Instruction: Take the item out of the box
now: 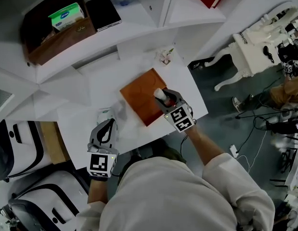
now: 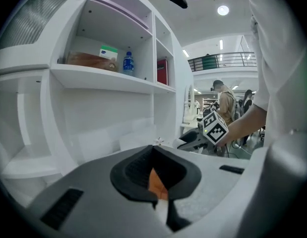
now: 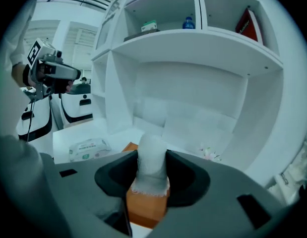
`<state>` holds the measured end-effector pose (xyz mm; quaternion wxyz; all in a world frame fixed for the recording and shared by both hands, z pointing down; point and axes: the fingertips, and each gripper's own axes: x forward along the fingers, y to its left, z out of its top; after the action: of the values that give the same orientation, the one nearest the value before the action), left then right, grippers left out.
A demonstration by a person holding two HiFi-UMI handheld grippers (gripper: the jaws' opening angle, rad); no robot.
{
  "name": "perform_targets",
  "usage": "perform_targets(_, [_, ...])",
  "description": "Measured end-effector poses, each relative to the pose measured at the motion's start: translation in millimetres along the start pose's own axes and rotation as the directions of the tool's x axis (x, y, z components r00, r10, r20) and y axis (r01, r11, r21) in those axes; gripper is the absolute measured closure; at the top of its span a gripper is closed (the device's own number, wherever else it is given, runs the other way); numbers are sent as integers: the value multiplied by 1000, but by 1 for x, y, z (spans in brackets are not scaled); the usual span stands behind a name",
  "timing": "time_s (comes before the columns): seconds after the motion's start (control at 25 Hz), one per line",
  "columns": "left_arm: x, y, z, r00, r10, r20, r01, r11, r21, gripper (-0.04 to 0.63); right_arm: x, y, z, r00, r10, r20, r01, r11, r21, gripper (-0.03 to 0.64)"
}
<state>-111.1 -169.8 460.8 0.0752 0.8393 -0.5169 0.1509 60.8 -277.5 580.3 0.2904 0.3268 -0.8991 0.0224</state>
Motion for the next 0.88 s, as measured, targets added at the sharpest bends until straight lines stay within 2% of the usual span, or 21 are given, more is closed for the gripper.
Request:
perform_targets(0.52, [-3, -16, 16, 997, -57, 51, 55, 998, 42, 591, -59, -10, 48, 982, -114, 149, 112, 993, 24, 442])
perform_targets(0.88, [-4, -23, 23, 994, -85, 63, 81, 995, 63, 591, -101, -11, 91, 941, -171, 293, 164, 985, 48, 442])
